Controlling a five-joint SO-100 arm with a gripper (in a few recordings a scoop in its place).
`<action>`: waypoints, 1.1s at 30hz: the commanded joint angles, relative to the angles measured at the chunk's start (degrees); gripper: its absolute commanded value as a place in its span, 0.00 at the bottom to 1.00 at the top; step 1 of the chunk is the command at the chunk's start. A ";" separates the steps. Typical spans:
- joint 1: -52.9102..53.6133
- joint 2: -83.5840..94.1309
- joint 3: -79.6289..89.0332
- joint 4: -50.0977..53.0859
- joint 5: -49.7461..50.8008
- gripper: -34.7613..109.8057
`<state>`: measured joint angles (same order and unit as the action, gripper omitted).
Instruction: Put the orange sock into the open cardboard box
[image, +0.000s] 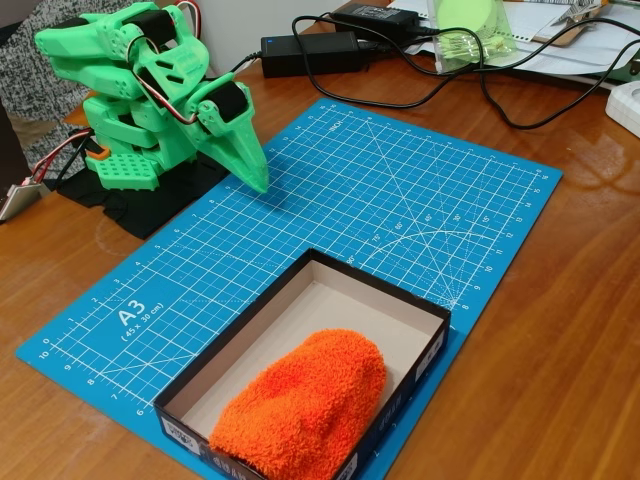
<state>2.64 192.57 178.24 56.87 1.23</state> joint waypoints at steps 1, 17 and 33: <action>0.53 1.23 -0.18 0.62 0.62 0.24; 0.70 1.23 -0.09 0.62 0.70 0.24; 2.20 1.32 0.09 -0.18 2.99 0.24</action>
<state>3.34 192.57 178.24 56.51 3.34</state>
